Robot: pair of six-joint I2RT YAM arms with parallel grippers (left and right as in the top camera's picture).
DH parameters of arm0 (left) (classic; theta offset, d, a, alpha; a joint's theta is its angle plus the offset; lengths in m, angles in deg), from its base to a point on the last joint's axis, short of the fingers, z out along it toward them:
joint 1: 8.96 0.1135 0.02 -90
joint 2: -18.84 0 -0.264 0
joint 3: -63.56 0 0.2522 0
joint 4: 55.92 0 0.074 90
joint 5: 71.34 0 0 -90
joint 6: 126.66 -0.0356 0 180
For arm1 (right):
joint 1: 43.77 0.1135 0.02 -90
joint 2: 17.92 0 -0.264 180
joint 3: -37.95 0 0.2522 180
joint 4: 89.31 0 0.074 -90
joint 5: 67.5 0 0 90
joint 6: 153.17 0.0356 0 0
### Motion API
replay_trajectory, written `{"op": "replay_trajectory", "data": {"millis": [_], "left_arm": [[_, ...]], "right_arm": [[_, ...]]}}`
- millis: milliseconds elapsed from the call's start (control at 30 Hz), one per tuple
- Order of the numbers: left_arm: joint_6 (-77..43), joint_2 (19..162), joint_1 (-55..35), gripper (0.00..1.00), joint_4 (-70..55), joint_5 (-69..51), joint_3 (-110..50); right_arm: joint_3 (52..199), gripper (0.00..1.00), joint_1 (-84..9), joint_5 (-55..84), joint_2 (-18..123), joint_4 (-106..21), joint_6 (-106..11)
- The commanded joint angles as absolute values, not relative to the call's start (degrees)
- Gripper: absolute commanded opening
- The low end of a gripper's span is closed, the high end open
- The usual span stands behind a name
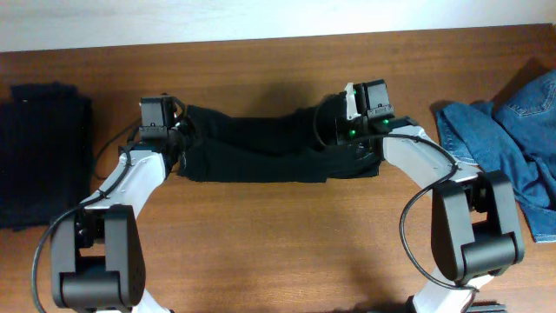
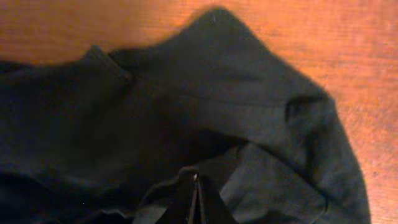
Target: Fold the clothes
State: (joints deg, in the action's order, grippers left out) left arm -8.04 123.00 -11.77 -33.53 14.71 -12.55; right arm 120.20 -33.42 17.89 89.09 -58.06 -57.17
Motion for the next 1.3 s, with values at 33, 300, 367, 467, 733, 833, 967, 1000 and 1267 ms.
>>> {"op": "replay_trajectory", "data": {"millis": [33, 300, 367, 467, 733, 833, 967, 1000, 1267], "left_arm": [[-8.0, 123.4, -11.8, 0.44, -36.3, 16.6, -12.2], [-8.1, 123.4, -11.8, 0.59, -46.2, 16.5, -12.3], [-8.2, 123.4, -11.8, 0.58, -47.3, 16.5, -12.7], [-11.4, 124.2, -11.8, 0.58, -45.9, 15.2, -15.5], [-14.5, 126.8, -11.8, 0.57, -29.4, 14.2, -29.4], [-14.5, 128.0, -11.8, 0.57, -27.2, 14.1, -32.9], [-14.4, 130.5, -11.8, 0.55, -26.7, 12.8, -34.6], [-14.5, 131.4, -11.8, 0.53, -26.5, 12.0, -35.1], [-16.2, 142.1, -11.8, 0.50, -19.1, 6.9, -45.0]], "right_arm": [[123.1, 0.10, -33.7, 21.0, 89.2, -59.3, -57.2], [123.2, 0.42, -33.7, 26.2, 89.2, -65.7, -57.2], [123.2, 0.48, -33.7, 26.2, 89.2, -67.7, -57.2], [123.2, 0.48, -33.7, 26.2, 89.2, -70.6, -57.2], [123.2, 0.48, -33.7, 26.2, 89.3, -71.8, -57.2], [123.2, 0.48, -33.7, 26.2, 89.3, -72.2, -57.2], [123.2, 0.62, -33.7, 26.2, 89.9, -73.1, -57.3], [123.2, 0.70, -33.7, 26.2, 90.2, -73.5, -57.9], [123.2, 0.94, -33.7, 26.0, 94.0, -75.3, -65.0]]}}
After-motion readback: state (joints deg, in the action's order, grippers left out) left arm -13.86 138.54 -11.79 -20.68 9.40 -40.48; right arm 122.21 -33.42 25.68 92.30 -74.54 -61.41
